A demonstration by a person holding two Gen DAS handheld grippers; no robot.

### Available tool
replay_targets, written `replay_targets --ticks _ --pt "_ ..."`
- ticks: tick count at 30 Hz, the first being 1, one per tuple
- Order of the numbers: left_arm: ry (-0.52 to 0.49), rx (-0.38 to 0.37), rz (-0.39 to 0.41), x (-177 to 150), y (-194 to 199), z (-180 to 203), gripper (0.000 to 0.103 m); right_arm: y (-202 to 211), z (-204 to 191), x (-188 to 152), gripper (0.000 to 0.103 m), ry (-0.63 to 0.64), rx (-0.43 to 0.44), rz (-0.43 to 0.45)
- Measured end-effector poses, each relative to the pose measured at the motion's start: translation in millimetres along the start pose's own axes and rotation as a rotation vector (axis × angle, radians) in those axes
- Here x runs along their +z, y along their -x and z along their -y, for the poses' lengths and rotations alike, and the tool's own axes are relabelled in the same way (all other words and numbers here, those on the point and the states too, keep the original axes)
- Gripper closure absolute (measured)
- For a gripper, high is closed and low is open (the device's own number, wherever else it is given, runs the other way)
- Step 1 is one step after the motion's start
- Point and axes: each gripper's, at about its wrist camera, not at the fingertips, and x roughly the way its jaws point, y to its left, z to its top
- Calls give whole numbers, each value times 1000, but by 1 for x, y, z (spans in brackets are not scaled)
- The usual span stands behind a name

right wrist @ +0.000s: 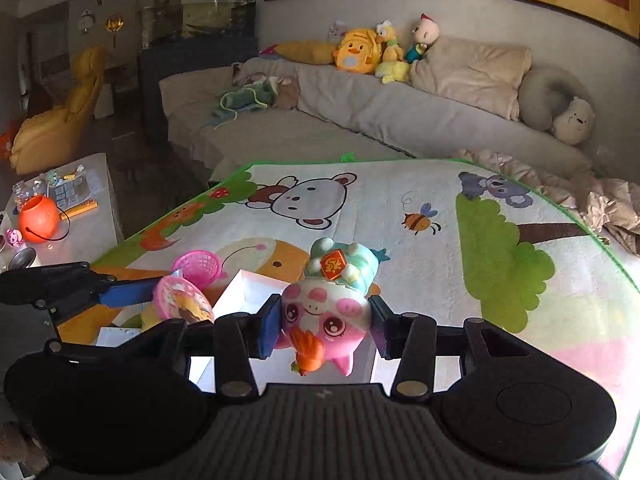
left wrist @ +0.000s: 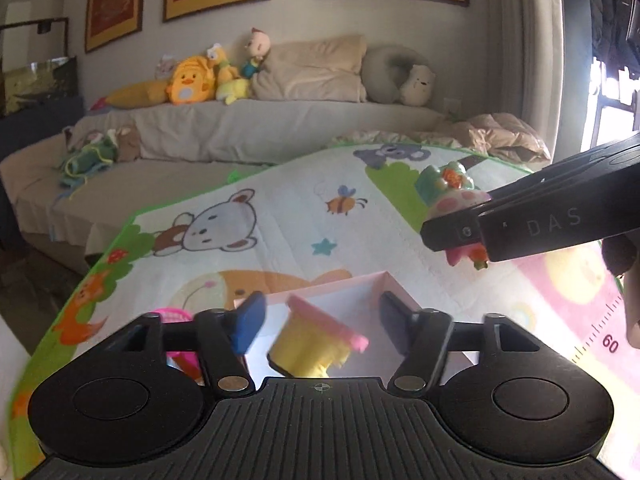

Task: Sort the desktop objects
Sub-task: 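Lift the pink chick figure into the pink box and open the right gripper, then carry the white bottle into the box with right gripper while left drops red lid in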

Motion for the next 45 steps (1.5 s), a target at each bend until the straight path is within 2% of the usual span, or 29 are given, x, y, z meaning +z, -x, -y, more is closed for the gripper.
replay_targets --ticks 1,2,6,10,12,14,17,21,24,27,28,29,30,35,37,38,40,42,45 --pt "3 11 9 -2 -3 -4 5 -10 4 2 51 -10 15 -8" --pt "-1 25 20 -4 -3 -6 3 -20 7 3 44 -25 9 -12" --pt "21 44 13 -20 5 -26 2 -45 7 -3 43 -40 13 -31" --pt "65 121 73 -54 35 -56 0 -44 3 -25 43 -67 67 -47" --pt "26 177 52 -73 47 -61 0 -36 -1 -41 43 -67 87 -48" --pt "10 200 16 -94 60 -63 0 -26 0 -59 41 -78 107 -41" --pt "45 151 -61 -124 72 -62 0 -14 -5 -91 36 -43 84 -34" --pt "41 133 -124 -153 72 -46 0 -19 -18 -132 36 -30 121 -110" --pt "10 178 -153 -161 66 -33 0 -36 -31 -149 36 -65 159 -168" --pt "10 195 -181 -162 55 -28 0 -54 -48 -154 42 -43 152 -171" --pt "8 194 -188 -163 51 -27 0 -60 -54 -155 54 -25 142 -171" --pt "4 193 -193 -162 46 -26 0 -66 -59 -155 71 -2 128 -172" --pt "0 196 -199 -161 40 -26 0 -72 -63 -154 78 18 120 -185" --pt "27 163 -243 -158 15 -28 1 -62 -61 -155 78 28 129 -195" --pt "27 159 -266 -159 4 -26 7 -50 -58 -157 78 34 129 -194" --pt "30 151 -277 -159 1 -25 15 -45 -56 -158 78 36 129 -198" --pt "31 134 -270 -158 -1 -21 20 -37 -53 -161 78 27 130 -211" --pt "27 124 -264 -158 1 -18 33 -29 -49 -166 78 16 141 -222" --pt "8 118 -269 -161 10 -10 34 -20 -47 -173 78 1 156 -231"
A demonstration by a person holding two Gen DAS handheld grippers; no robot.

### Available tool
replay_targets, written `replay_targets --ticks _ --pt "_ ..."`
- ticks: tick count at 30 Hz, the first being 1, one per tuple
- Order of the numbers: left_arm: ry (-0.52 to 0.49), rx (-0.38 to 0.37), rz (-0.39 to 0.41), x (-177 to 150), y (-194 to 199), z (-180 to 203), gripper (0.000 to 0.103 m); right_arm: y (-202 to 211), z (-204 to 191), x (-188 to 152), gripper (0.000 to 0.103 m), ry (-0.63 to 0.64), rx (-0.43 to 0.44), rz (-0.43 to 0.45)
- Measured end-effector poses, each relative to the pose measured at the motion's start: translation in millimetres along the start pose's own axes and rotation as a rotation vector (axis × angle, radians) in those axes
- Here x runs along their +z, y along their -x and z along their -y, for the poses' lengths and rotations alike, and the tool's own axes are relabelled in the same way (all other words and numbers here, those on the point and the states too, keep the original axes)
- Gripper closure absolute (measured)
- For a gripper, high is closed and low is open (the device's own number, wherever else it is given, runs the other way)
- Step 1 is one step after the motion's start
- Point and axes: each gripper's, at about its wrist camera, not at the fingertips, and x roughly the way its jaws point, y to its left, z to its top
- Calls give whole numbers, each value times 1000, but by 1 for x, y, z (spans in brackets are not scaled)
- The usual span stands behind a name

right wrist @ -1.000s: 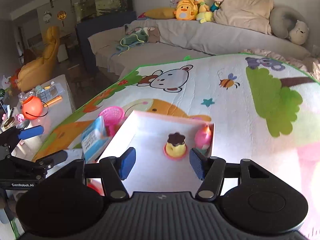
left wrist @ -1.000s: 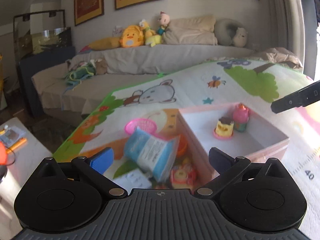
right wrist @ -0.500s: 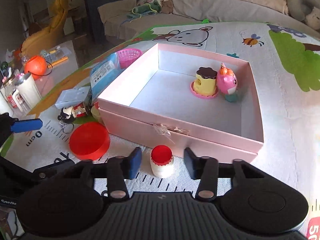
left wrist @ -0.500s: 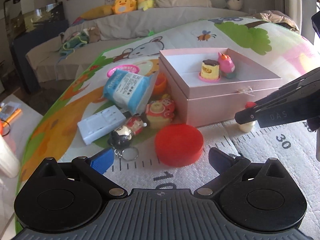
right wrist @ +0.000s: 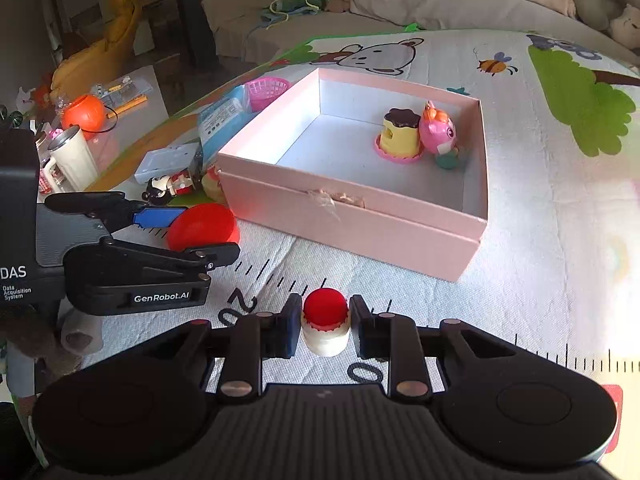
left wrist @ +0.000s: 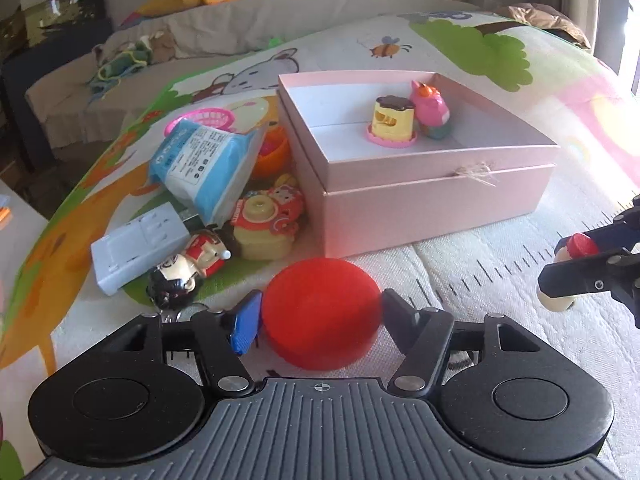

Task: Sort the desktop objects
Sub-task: 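Carry the white bottle into the box with right gripper while left drops red lid in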

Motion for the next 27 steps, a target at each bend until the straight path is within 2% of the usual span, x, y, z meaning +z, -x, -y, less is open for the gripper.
replay_targets --ticks 7,11,14,16,18,22,25,27 --pt "-114 -98 10 -26 61 21 34 26 -4 -18 78 0 38 -11" --pt "-156 -137 70 -17 99 28 34 55 -11 -22 78 52 33 2" --pt "-160 -135 174 15 120 29 34 84 -14 -11 78 88 -4 76" --pt "-157 -117 256 44 128 30 34 102 -12 5 78 95 -34 143" --pt "-143 -116 304 73 127 30 34 115 -7 23 78 88 -73 211" --pt "-77 -109 342 126 108 25 34 116 6 62 78 68 -143 299" --pt "-42 -119 339 155 84 18 33 99 18 88 78 49 -183 310" --pt "-22 -144 306 166 64 10 15 82 27 105 78 39 -183 295"
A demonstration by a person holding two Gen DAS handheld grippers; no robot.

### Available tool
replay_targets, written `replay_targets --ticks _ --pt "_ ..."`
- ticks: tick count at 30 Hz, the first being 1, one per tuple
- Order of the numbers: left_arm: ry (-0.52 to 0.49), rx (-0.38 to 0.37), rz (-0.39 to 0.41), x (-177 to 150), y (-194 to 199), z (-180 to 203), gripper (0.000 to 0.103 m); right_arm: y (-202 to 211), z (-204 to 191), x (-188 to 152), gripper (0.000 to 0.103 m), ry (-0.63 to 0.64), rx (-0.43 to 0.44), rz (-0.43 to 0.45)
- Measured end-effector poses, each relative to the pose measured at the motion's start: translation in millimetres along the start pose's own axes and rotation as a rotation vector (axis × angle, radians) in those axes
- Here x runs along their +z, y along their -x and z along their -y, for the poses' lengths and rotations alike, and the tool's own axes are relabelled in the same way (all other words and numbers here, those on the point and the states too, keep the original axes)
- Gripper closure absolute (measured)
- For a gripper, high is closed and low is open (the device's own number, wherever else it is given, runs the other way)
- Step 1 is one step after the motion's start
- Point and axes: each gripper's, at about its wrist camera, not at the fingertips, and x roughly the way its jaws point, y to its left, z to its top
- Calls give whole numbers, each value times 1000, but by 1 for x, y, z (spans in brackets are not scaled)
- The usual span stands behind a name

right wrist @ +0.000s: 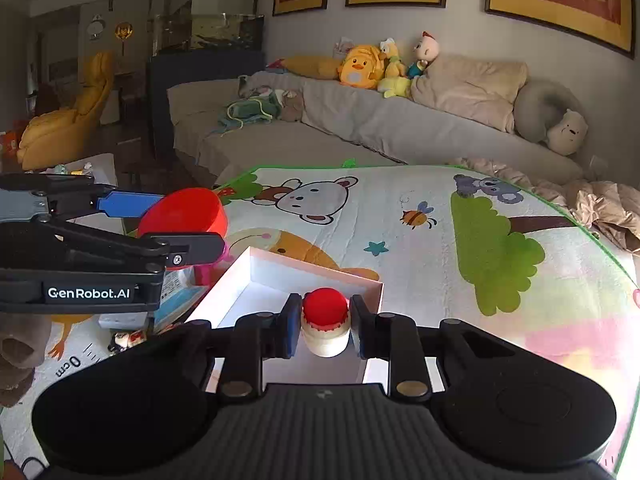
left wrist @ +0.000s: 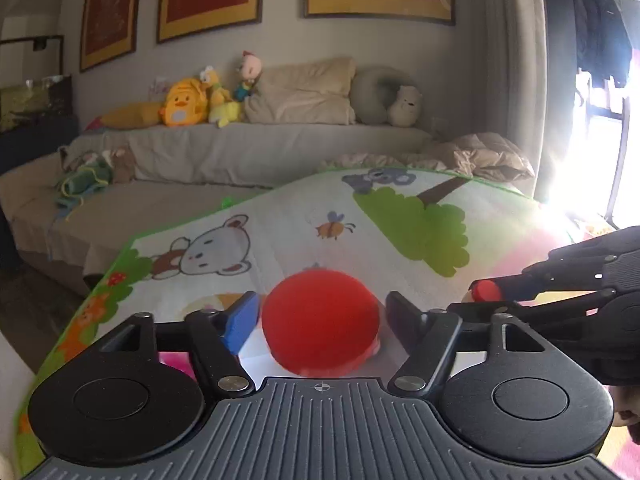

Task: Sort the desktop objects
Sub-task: 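Carry the white bottle into the box with right gripper while left drops red lid in, then move the right gripper past the blue packet and grasp the keychain doll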

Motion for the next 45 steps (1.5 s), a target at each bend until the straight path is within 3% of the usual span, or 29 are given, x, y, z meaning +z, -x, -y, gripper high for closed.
replay_targets --ticks 4,9,12,16,18,20,23,28,32,38,43,45 --pt "45 37 -42 -23 -10 -28 6 -45 13 8 71 -59 -6 -60" --pt "57 145 -180 -95 -5 -56 0 -81 18 1 61 -171 75 -134" --pt "25 218 -212 -137 2 -64 0 -108 -1 1 52 -174 100 -188" --pt "-62 315 -153 -180 15 -70 0 -145 -42 17 47 -174 176 -250" --pt "-33 316 -163 -190 17 -79 0 -165 -67 34 46 -152 202 -259" --pt "36 282 -181 -191 19 -91 0 -191 -92 55 38 -128 213 -261" --pt "129 280 -193 -193 19 -104 0 -234 -124 80 40 -108 193 -266" --pt "256 250 -202 -197 23 -123 0 -311 -156 99 60 -68 83 -278" --pt "254 241 -198 -199 24 -120 0 -353 -170 88 71 -31 72 -419" --pt "249 182 -205 -195 26 -125 0 -329 -190 58 76 43 170 -525" --pt "174 145 -235 -197 25 -113 0 -281 -202 35 76 145 229 -552" --pt "144 116 -236 -198 27 -106 0 -254 -201 33 76 170 247 -524"
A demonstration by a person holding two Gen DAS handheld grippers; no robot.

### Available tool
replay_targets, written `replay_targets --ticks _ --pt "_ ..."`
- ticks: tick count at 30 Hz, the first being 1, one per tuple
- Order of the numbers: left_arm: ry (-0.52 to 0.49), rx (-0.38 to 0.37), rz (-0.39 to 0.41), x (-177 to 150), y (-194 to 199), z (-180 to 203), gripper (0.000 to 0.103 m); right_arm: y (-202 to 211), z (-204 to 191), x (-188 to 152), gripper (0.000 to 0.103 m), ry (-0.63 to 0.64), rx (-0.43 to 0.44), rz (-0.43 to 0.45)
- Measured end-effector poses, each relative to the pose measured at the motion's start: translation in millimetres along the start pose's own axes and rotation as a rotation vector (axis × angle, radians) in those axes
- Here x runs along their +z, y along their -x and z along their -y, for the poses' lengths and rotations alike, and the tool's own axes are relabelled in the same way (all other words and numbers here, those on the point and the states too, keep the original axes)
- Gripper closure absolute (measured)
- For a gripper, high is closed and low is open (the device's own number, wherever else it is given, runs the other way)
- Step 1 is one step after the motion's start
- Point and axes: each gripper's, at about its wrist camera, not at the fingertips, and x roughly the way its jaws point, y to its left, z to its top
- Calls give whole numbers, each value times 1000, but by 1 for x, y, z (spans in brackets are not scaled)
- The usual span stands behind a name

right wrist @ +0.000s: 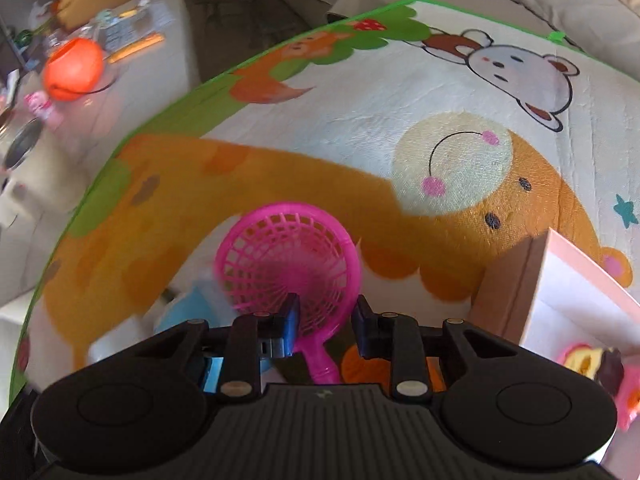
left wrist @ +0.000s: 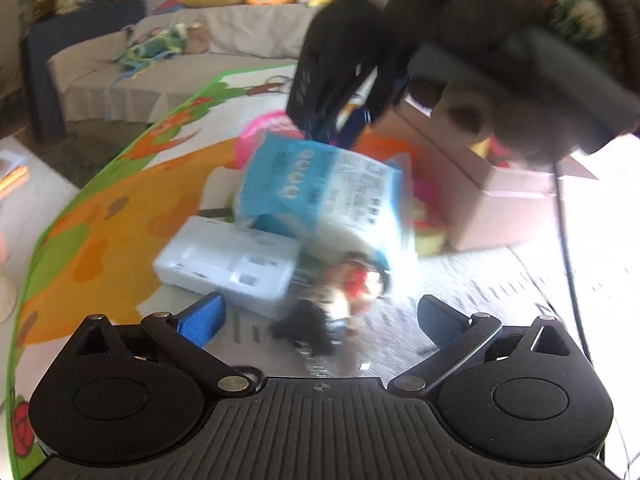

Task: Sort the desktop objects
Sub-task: 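Move the right gripper past the blue packet and grasp the keychain doll, then carry the keychain doll into the box with right gripper while left carries white case in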

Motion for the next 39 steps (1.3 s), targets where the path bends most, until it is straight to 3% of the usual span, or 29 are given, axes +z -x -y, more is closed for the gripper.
replay_targets --ticks 4,6,7,8,11,15,18,20,23,27,30,34,36,39 --pt "-25 -49 -11 -9 9 10 0 61 -7 -32 72 31 50 157" --pt "-31 -28 -18 -15 14 11 0 83 -13 -49 58 61 104 202" --pt "-32 1 -27 -17 17 12 0 88 -18 -56 41 80 116 214" --pt "-31 27 -35 -18 18 13 0 89 -27 -60 34 111 106 229" --pt "-14 89 -69 -19 22 13 0 71 -54 -65 33 221 41 268" --pt "9 112 -61 -22 41 11 0 39 -67 -59 33 189 13 273" --pt "-4 149 -44 -28 55 9 0 49 -76 -71 34 193 -4 381" --pt "-4 173 -34 -30 60 3 0 68 -84 -89 36 229 63 440" --pt "-4 194 -1 -36 70 -5 0 78 -89 -116 39 249 113 421" --pt "-3 271 45 -38 78 -15 0 65 -81 -143 43 222 128 353" --pt "35 289 43 -32 78 -30 0 55 -81 -151 43 225 116 355" --pt "92 258 75 -14 77 -42 0 53 -83 -146 50 232 131 353" --pt "65 199 84 -4 68 -42 0 58 -79 -150 54 228 131 337" --pt "36 189 82 12 41 -38 0 66 -53 -161 56 167 164 279"
